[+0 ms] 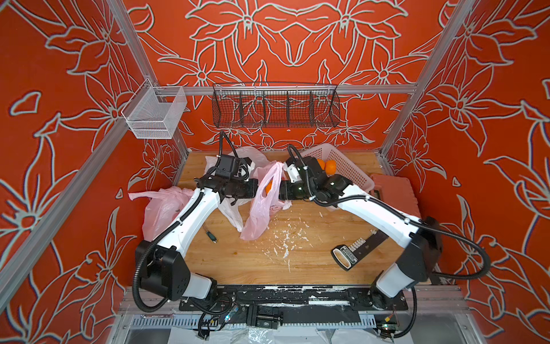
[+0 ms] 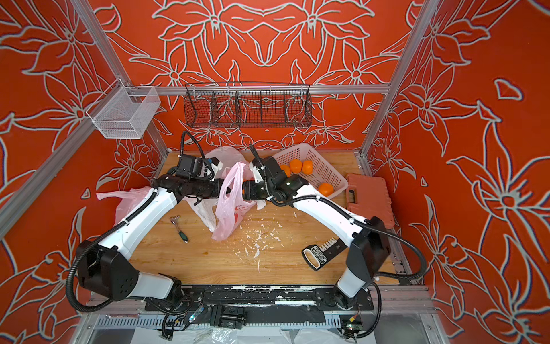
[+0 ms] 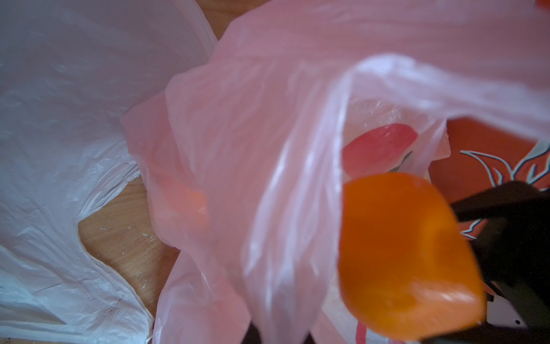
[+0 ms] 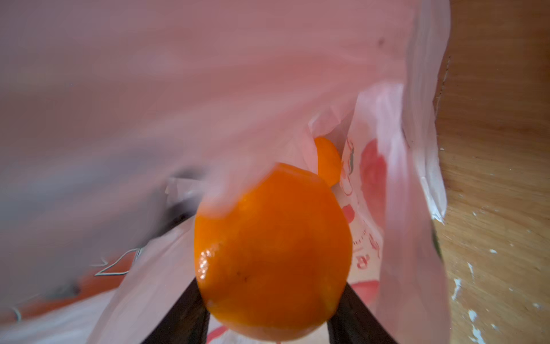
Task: Place the oranges into plastic bags & tie knots
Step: Place the orange in the plastic bag, then pick up the orange from the basket.
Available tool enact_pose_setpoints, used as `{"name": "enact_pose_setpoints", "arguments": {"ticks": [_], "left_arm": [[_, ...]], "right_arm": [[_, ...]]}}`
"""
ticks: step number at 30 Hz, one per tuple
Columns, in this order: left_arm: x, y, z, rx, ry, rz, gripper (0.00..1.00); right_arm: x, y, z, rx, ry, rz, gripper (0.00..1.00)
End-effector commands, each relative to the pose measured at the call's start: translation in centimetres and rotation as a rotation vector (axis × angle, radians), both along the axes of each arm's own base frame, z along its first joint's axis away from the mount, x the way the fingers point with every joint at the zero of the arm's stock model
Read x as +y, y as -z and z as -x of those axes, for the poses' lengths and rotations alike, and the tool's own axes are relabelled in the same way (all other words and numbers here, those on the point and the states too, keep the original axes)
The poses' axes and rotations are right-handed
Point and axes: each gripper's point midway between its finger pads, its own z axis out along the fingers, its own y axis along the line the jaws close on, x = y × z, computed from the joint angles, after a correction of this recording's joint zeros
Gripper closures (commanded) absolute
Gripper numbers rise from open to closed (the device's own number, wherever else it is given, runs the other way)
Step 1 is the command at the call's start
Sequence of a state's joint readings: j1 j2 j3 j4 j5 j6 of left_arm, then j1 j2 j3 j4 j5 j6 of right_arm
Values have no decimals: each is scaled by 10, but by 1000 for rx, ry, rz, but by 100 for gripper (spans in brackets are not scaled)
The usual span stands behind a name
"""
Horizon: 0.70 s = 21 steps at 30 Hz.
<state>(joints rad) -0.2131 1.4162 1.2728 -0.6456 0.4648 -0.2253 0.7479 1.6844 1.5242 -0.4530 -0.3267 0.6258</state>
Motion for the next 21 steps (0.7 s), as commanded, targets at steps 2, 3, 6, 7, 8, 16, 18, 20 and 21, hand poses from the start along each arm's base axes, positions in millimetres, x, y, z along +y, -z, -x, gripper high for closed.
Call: {"name": "enact_pose_setpoints", "arguments": {"ticks": [2,3,6,7,8,16,18,20,21], "left_arm": [[10,-7,3,-15,-36,39,100],[11,-6,3,-12,-38,40,100],[14,-6,3,-11,-48,41,100],[15,-6,2,-7,-52,43,100],[16,-5,1,-6,-56,45,100],[9,-4,-4,8,-28,68,100],[6,-4,-4,8,-17,57,100],[3,-5,-4,0,-7,36,100],[2,-6,-3,-4,-7,31,100]], "right_arm": [[24,-14,-10,-21,-37,-64,26],[24,-16,-10,-27,-38,-65,20],[16,-31,-3,-74,-54,-64,12],[10,-37,1,-98,-58,-57,12],[4,-42,6,-125,-67,-54,12],[-98,-47,28,-361,132,143,16],[-130,-42,21,-374,271,202,17],[-161,-31,8,-317,399,244,16],[-172,-27,1,-287,445,254,17]]}}
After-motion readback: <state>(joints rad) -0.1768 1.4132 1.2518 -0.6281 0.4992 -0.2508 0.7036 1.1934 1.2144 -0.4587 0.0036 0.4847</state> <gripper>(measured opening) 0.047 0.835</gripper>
